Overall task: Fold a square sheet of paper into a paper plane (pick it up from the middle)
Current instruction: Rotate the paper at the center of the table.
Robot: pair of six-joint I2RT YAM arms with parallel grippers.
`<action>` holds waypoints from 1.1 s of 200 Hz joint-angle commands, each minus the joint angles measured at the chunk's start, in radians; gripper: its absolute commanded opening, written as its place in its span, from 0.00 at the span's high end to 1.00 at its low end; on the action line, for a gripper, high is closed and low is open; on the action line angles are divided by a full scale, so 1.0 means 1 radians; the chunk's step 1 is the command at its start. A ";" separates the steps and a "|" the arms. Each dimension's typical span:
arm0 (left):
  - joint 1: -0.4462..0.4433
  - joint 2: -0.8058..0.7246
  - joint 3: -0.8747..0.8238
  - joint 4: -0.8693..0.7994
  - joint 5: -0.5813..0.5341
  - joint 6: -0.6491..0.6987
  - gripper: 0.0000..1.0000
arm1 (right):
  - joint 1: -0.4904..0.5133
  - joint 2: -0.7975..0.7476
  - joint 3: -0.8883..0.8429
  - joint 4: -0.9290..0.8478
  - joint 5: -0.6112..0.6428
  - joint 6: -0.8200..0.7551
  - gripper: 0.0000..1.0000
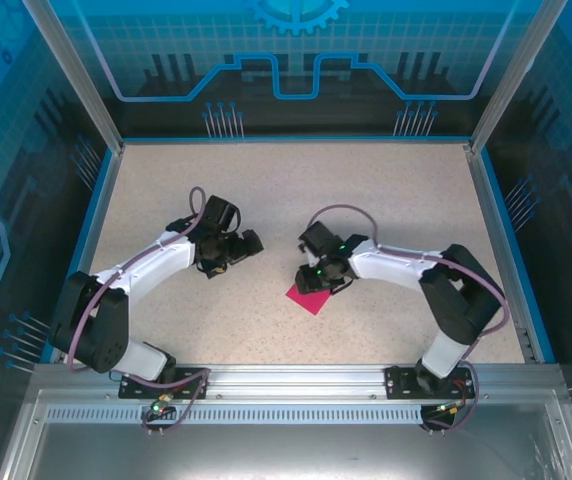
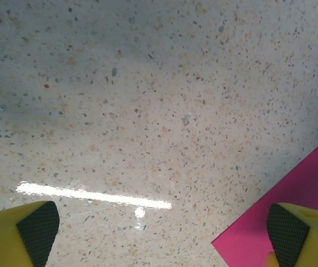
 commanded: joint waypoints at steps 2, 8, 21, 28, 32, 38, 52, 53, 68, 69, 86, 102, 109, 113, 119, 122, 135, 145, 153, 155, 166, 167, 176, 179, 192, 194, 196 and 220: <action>0.007 0.022 0.020 -0.002 0.085 0.039 0.01 | -0.063 -0.024 -0.012 -0.041 0.103 0.150 0.54; 0.009 0.027 0.021 0.004 0.106 0.043 0.01 | -0.081 -0.018 -0.015 -0.049 0.122 0.172 0.54; 0.006 0.038 0.021 0.019 0.151 0.051 0.01 | -0.112 -0.004 -0.015 -0.057 0.158 0.212 0.51; 0.005 0.044 0.021 0.026 0.175 0.055 0.01 | -0.127 0.004 -0.010 -0.056 0.171 0.227 0.50; 0.005 0.046 0.020 0.030 0.187 0.057 0.01 | -0.134 0.011 -0.006 -0.060 0.180 0.235 0.50; 0.005 0.050 0.019 0.036 0.206 0.058 0.01 | -0.143 0.024 0.005 -0.058 0.182 0.235 0.49; 0.006 0.057 0.016 0.049 0.245 0.058 0.01 | -0.151 0.067 0.045 -0.066 0.178 0.221 0.49; 0.005 0.057 0.017 0.051 0.248 0.058 0.02 | -0.152 0.069 0.047 -0.068 0.177 0.219 0.49; 0.003 0.064 0.009 0.063 0.287 0.060 0.01 | -0.153 0.129 0.095 -0.077 0.161 0.201 0.50; 0.004 0.064 0.009 0.064 0.290 0.060 0.02 | -0.153 0.133 0.099 -0.077 0.161 0.200 0.50; 0.000 0.071 -0.001 0.079 0.340 0.060 0.02 | -0.151 0.194 0.138 -0.072 0.113 0.186 0.51; -0.008 0.077 -0.015 0.091 0.375 0.054 0.04 | -0.142 0.242 0.167 -0.041 0.046 0.155 0.54; -0.014 0.080 -0.021 0.099 0.392 0.049 0.05 | -0.136 0.257 0.177 -0.019 0.019 0.140 0.54; -0.019 0.081 -0.025 0.101 0.400 0.048 0.05 | -0.132 0.266 0.184 -0.009 0.005 0.130 0.55; -0.027 0.082 -0.029 0.103 0.408 0.042 0.06 | -0.127 0.277 0.194 0.005 -0.015 0.115 0.55; -0.031 0.083 -0.031 0.105 0.412 0.040 0.07 | -0.126 0.280 0.198 0.013 -0.025 0.104 0.55; -0.052 0.087 -0.043 0.118 0.422 0.026 0.08 | -0.123 0.285 0.215 0.040 -0.050 0.073 0.57; -0.069 0.090 -0.052 0.130 0.422 0.012 0.09 | -0.125 0.278 0.231 0.044 -0.052 0.039 0.57; -0.080 0.091 -0.061 0.141 0.422 0.001 0.10 | -0.124 0.263 0.248 0.031 -0.042 0.017 0.57; -0.082 0.091 -0.063 0.144 0.420 -0.002 0.10 | -0.123 0.258 0.252 0.025 -0.036 0.012 0.57; -0.086 0.092 -0.073 0.155 0.418 -0.019 0.11 | -0.120 0.231 0.269 -0.012 -0.014 -0.010 0.56; -0.085 0.091 -0.074 0.155 0.417 -0.020 0.11 | -0.120 0.228 0.270 -0.015 -0.012 -0.012 0.56; -0.082 0.090 -0.081 0.154 0.404 -0.031 0.11 | -0.106 0.201 0.282 -0.066 0.027 -0.022 0.54; -0.080 0.088 -0.081 0.151 0.396 -0.034 0.11 | -0.099 0.192 0.283 -0.080 0.041 -0.026 0.54; -0.057 0.084 -0.087 0.143 0.376 -0.044 0.10 | -0.052 0.164 0.285 -0.149 0.105 -0.034 0.50; -0.052 0.082 -0.088 0.142 0.375 -0.046 0.10 | -0.045 0.159 0.285 -0.160 0.116 -0.035 0.49; -0.045 0.082 -0.089 0.142 0.375 -0.047 0.10 | -0.036 0.157 0.285 -0.169 0.124 -0.035 0.48; 0.037 0.070 -0.105 0.130 0.367 -0.059 0.07 | 0.070 0.147 0.286 -0.269 0.201 -0.009 0.42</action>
